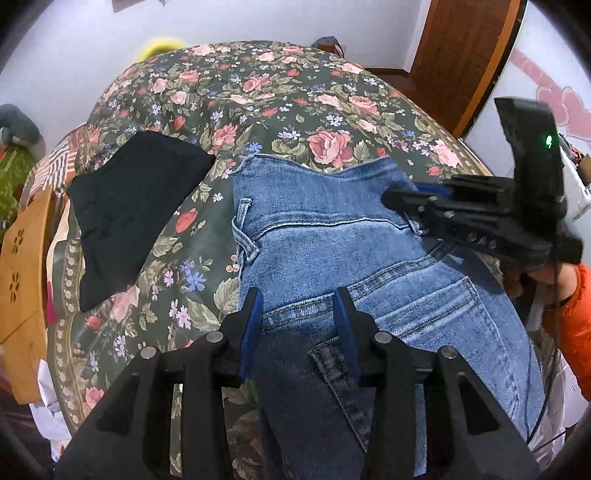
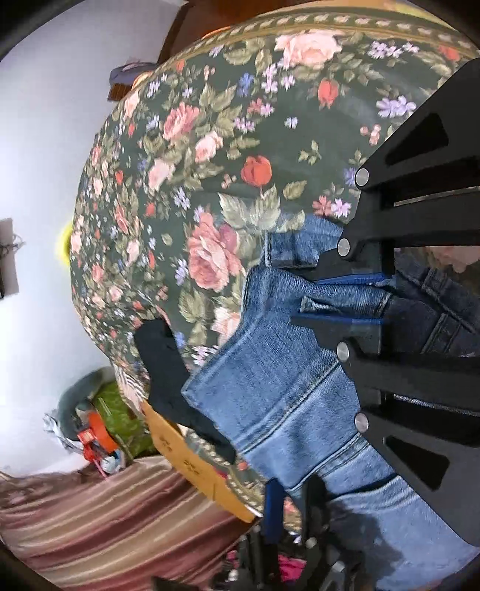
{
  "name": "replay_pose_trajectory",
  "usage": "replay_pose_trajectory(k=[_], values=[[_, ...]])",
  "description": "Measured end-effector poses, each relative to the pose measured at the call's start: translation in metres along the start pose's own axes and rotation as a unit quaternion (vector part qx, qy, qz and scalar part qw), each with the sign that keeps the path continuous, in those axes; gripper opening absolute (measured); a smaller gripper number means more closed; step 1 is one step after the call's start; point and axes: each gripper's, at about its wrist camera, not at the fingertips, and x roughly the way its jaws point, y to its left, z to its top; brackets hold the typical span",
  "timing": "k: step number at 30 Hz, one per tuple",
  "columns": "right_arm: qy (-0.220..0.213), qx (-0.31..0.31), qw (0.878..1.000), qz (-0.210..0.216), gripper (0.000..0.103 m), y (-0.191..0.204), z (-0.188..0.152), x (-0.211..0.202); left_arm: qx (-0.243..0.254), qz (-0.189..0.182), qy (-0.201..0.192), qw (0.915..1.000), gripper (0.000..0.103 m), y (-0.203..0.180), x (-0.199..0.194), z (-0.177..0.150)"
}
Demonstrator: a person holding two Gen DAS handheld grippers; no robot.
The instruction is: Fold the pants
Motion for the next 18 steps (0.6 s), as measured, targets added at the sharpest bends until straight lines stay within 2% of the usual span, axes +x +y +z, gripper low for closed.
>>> replay_pose_trajectory(k=[1, 4, 6, 7, 8, 11, 13, 15, 18], values=[[0.009, 0.014, 1.0, 0.004, 0.018, -0.001, 0.003, -0.007, -0.006, 0.001, -0.003, 1.0, 0.041, 0.002, -0.006, 0.0], [0.005, 0.022, 1.0, 0.005, 0.019, 0.004, 0.003, -0.037, -0.015, -0.009, -0.028, 0.9995, 0.04, 0.007, -0.027, -0.002], [-0.003, 0.007, 1.0, 0.014, 0.031, 0.016, -0.004, -0.055, -0.006, -0.01, -0.035, 0.9993, 0.04, 0.004, -0.036, -0.007], [-0.006, 0.003, 1.0, 0.019, 0.043, 0.022, -0.011, -0.063, 0.002, -0.005, -0.033, 0.9994, 0.04, 0.002, -0.038, -0.012], [-0.008, 0.001, 1.0, 0.022, 0.047, 0.024, -0.015, -0.064, 0.006, -0.001, -0.03, 0.9995, 0.04, 0.0, -0.038, -0.015], [0.01, -0.01, 0.999, 0.03, 0.047, 0.036, -0.043, -0.067, 0.012, 0.006, 0.004, 0.9999, 0.041, -0.001, -0.028, -0.038], [0.026, -0.013, 0.999, 0.02, 0.047, 0.04, -0.064, -0.063, 0.013, 0.012, 0.009, 0.9998, 0.041, 0.001, -0.027, -0.052], [0.023, 0.021, 0.999, 0.027, 0.049, 0.031, -0.085, -0.066, 0.008, 0.005, 0.006, 0.9999, 0.041, 0.004, -0.036, -0.068], [0.024, 0.076, 0.996, 0.049, 0.05, 0.014, -0.098, -0.074, 0.013, 0.009, 0.01, 0.9998, 0.041, 0.006, -0.048, -0.088]])
